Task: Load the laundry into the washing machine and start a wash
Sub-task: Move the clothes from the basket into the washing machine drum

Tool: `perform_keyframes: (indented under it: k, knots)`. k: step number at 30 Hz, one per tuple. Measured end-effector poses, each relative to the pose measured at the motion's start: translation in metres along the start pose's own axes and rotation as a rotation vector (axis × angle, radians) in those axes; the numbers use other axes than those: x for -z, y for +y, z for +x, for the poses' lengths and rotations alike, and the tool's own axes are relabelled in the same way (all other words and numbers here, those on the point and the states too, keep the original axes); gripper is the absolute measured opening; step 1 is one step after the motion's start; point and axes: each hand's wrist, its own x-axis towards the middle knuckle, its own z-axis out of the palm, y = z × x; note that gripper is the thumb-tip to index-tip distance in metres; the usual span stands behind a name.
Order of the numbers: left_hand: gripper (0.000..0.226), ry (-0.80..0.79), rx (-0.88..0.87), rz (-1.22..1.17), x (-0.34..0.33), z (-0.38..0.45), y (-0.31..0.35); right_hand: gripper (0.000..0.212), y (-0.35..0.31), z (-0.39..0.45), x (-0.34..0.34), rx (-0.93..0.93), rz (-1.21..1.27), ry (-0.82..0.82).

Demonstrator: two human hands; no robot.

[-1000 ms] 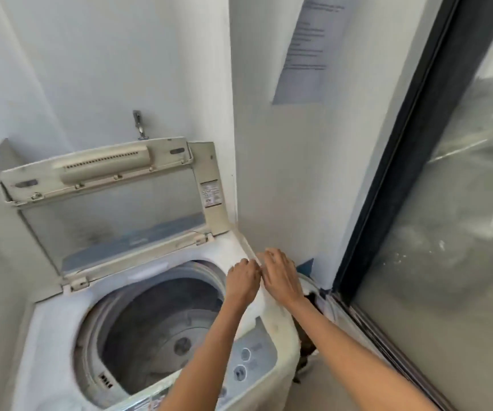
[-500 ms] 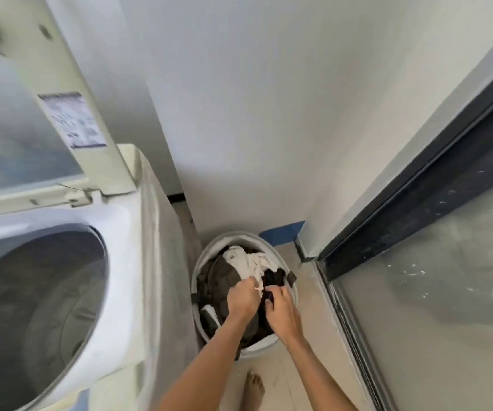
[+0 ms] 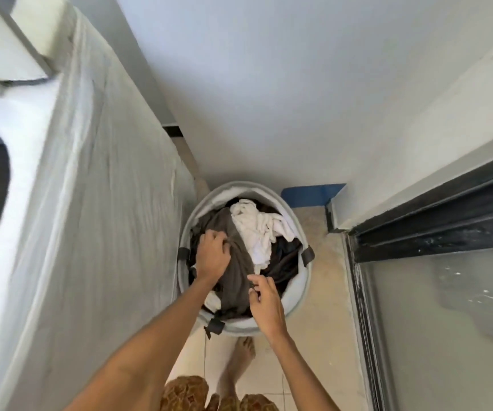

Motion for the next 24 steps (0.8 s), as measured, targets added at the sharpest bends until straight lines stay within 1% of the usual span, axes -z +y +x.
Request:
perform_keyframes:
  k: [1, 3, 6, 9, 11, 12, 14, 16, 18, 21, 24]
  knots:
    - [0.009, 0.03, 0.016, -0.117, 0.012, -0.008, 0.01, 0.031, -0.009, -0.005, 0.008, 0.005, 0.005, 0.024]
    - [0.007, 0.094, 0.062, -0.29, 0.039, -0.027, 0.028, 0.036, -0.033, -0.017, 0.025, 0.029, 0.035, 0.082]
    - [0.01, 0.245, 0.026, -0.431, 0.091, -0.049, 0.059, 0.051, -0.07, -0.031, 0.05, 0.089, 0.094, 0.086]
    - [0.009, 0.357, -0.09, -0.588, 0.158, -0.075, 0.095, 0.074, -0.113, -0.056, 0.069, 0.141, 0.072, 0.027]
    - [0.01, 0.392, -0.208, -0.666, 0.201, -0.096, 0.119, 0.082, -0.14, -0.075, 0.078, 0.178, 0.062, 0.029]
    - [0.01, 0.414, -0.278, -0.705, 0.225, -0.109, 0.129, 0.08, -0.154, -0.086, 0.082, 0.205, 0.06, 0.06]
    - [0.01, 0.44, -0.424, -0.72, 0.275, -0.133, 0.149, 0.058, -0.185, -0.109, 0.093, 0.251, 0.025, 0.188]
    - [0.012, 0.423, -0.543, -0.616, 0.322, -0.151, 0.165, 0.034, -0.214, -0.129, 0.11, 0.298, -0.015, 0.347]
    - [0.013, 0.4, -0.622, -0.468, 0.366, -0.165, 0.17, 0.02, -0.244, -0.156, 0.132, 0.336, 0.066, 0.498]
    - [0.021, 0.368, -0.647, -0.306, 0.415, -0.172, 0.163, 0.008, -0.282, -0.194, 0.174, 0.337, 0.217, 0.7]
    - [0.025, 0.359, -0.586, -0.217, 0.448, -0.183, 0.146, 0.008, -0.312, -0.228, 0.22, 0.338, 0.169, 0.864]
